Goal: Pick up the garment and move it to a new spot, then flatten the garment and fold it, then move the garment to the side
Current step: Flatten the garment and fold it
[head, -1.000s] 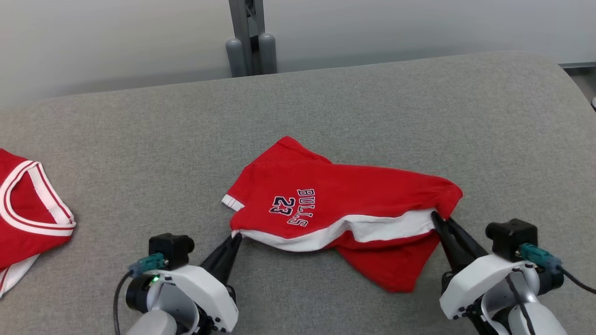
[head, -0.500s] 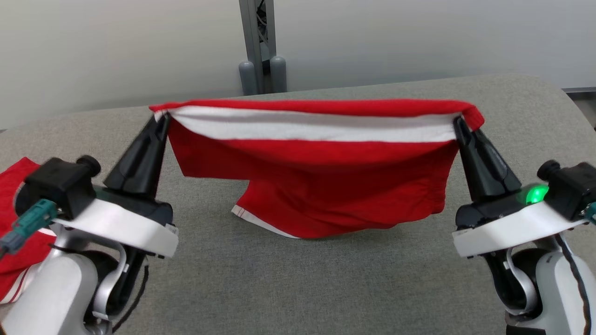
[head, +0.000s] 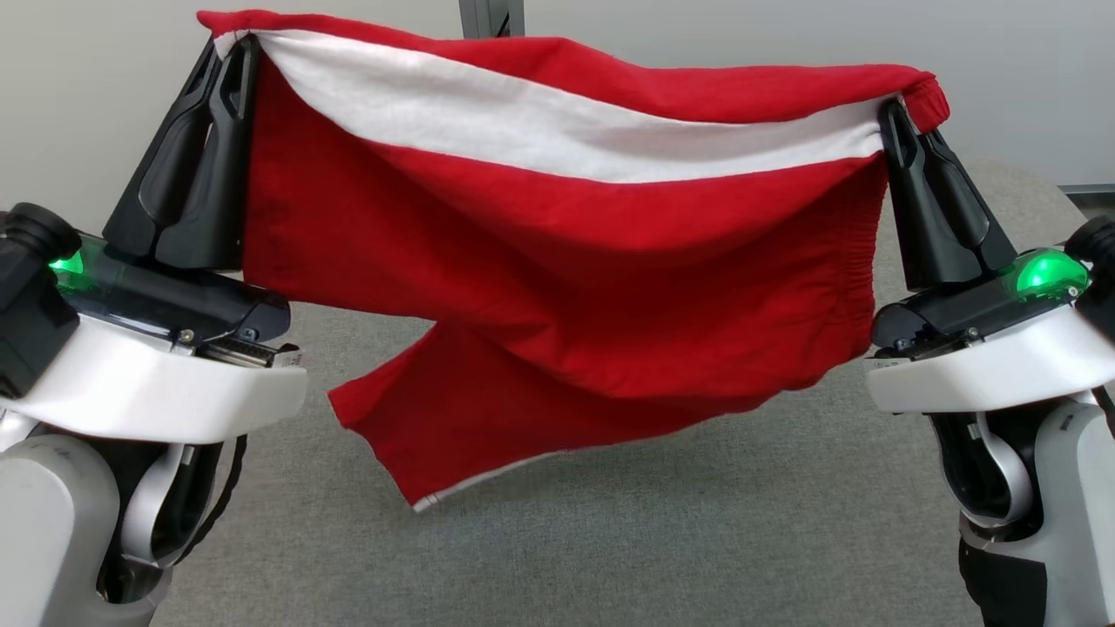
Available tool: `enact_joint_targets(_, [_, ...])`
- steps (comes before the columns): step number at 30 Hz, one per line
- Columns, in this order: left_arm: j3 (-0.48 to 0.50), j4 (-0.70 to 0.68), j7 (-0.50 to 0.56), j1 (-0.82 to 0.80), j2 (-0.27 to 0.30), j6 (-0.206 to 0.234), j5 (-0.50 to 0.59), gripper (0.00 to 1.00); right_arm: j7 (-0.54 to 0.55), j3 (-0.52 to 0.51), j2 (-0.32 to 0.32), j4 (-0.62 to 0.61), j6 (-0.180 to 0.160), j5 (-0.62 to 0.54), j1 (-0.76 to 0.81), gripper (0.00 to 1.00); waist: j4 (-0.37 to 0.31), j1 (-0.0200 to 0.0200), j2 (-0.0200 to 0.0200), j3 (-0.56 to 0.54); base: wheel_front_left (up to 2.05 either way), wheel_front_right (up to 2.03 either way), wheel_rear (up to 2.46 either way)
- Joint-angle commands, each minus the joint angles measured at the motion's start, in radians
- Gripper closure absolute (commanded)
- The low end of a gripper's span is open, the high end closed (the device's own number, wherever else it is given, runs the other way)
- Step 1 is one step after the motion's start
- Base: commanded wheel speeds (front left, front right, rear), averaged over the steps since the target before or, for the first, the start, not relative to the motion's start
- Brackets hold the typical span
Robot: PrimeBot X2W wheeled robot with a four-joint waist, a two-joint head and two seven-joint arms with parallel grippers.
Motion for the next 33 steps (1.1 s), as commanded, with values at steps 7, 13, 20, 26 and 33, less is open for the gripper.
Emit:
enact_joint_targets(7, [-0.013, 0.044, 0.022, -0.033, -0.016, -0.018, -0.040, 1.00, 0.007, 0.015, -0.011, 0.049, 0.000, 0.026, -0.048, 1.00, -0.001, 0.0000, 0.0000, 0.039, 0.00, 0.00, 0.00])
enact_joint_targets(13, [-0.017, 0.237, 0.021, -0.158, -0.051, -0.087, -0.108, 1.00, -0.026, 0.037, -0.044, 0.217, 0.000, 0.069, -0.204, 1.00, 0.006, 0.0000, 0.0000, 0.099, 0.00, 0.00, 0.00])
enact_joint_targets(20, [-0.038, 0.604, 0.000, -0.442, -0.121, -0.180, -0.132, 1.00, -0.129, 0.089, -0.067, 0.542, 0.000, 0.112, -0.511, 1.00, 0.014, 0.0000, 0.0000, 0.202, 0.00, 0.00, 0.00])
enact_joint_targets(26, [-0.052, 0.926, -0.055, -0.709, -0.168, -0.246, -0.108, 1.00, -0.223, 0.141, -0.055, 0.822, 0.000, 0.154, -0.797, 1.00, 0.018, 0.0000, 0.0000, 0.296, 0.00, 0.00, 0.00])
enact_joint_targets(33, [-0.059, 1.221, -0.179, -0.882, -0.218, -0.315, -0.101, 1.00, -0.280, 0.169, -0.040, 1.079, 0.000, 0.200, -0.971, 1.00, 0.020, 0.0000, 0.0000, 0.366, 0.00, 0.00, 0.00])
